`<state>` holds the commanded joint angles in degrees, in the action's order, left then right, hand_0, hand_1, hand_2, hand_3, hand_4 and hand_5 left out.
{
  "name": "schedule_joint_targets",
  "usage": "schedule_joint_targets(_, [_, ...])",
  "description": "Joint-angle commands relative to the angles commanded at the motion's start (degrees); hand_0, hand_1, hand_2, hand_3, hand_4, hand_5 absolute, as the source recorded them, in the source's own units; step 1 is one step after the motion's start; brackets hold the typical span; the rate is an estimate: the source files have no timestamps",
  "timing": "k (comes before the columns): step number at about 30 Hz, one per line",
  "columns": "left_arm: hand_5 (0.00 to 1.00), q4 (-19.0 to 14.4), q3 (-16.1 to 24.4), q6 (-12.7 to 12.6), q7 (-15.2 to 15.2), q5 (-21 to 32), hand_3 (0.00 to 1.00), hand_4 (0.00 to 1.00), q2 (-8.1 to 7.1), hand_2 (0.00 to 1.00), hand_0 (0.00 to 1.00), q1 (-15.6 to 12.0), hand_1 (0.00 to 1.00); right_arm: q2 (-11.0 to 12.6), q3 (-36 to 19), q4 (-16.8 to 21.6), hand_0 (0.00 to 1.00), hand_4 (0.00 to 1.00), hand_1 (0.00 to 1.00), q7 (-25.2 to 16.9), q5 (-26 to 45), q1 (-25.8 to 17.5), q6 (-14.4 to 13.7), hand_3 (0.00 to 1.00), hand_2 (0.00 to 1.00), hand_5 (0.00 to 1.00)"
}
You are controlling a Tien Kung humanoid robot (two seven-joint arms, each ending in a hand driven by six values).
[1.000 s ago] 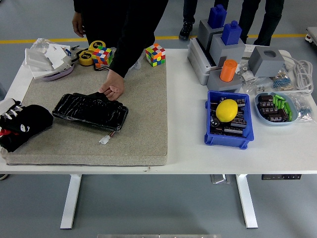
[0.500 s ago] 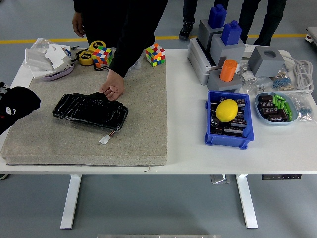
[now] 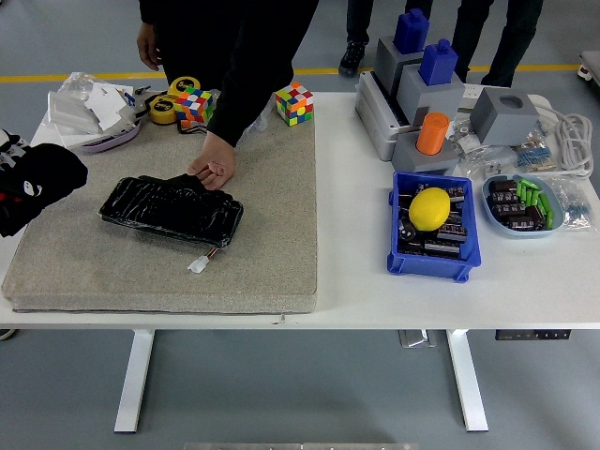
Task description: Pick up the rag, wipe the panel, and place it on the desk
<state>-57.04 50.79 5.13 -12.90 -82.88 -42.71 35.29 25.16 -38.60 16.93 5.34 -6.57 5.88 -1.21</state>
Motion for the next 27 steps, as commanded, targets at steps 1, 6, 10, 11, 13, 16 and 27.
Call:
schedule_joint_targets(1, [0.024, 0.24, -0.29, 0.14, -0.21, 0.03, 0.583, 0.733, 0.30, 0.436, 0.312, 0.36, 0.365, 0.02, 0.04, -0.03, 0.727, 0.998, 0.684, 0.03, 0.02, -0.02, 0.02, 0.589, 0.683, 0.512])
schedule_joint_targets(6, [0.028, 1.73, -1.10, 0.14, -0.52, 0.67, 0.586, 0.728, 2.15, 0.435, 0.312, 1.91, 0.363, -0.03, 0.31, -0.17, 0.727, 0.998, 0.684, -0.04, 0.28, 0.10, 0.00, 0.590, 0.683, 0.511])
schedule_joint_targets(10, [0.028, 2.04, -1.76, 0.24, -0.73, 0.91, 0.586, 0.728, 3.33, 0.435, 0.312, 2.71, 0.363, -0.07, 0.43, -0.06, 0.727, 0.998, 0.684, -0.11, 0.22, 0.20, -0.01, 0.590, 0.683, 0.511])
schedule_joint_targets(11, [0.028, 2.01, -1.90, 0.32, -0.82, 0.85, 0.586, 0.728, 3.53, 0.435, 0.312, 2.86, 0.363, -0.07, 0.51, -0.09, 0.727, 0.998, 0.684, -0.11, 0.28, 0.19, 0.01, 0.590, 0.683, 0.511])
schedule_joint_targets(13, [0.030, 1.99, -2.33, 0.36, -0.95, 1.00, 0.587, 0.726, 3.97, 0.435, 0.311, 3.27, 0.361, -0.04, 0.44, -0.07, 0.727, 0.998, 0.684, -0.09, 0.22, 0.10, 0.03, 0.590, 0.683, 0.512])
schedule_joint_targets(16, [0.030, 2.05, -2.60, 0.47, -1.28, 0.95, 0.587, 0.726, 4.70, 0.435, 0.311, 3.72, 0.361, 0.05, 0.68, -0.17, 0.727, 0.998, 0.684, -0.08, 0.41, 0.07, 0.04, 0.590, 0.683, 0.512])
schedule_joint_targets(27, [0.033, 2.57, -3.42, 0.41, -1.31, 1.24, 0.589, 0.723, 7.11, 0.434, 0.309, 4.30, 0.357, 0.04, 0.88, -0.05, 0.728, 0.998, 0.684, -0.25, 0.31, 0.31, -0.01, 0.590, 0.683, 0.511])
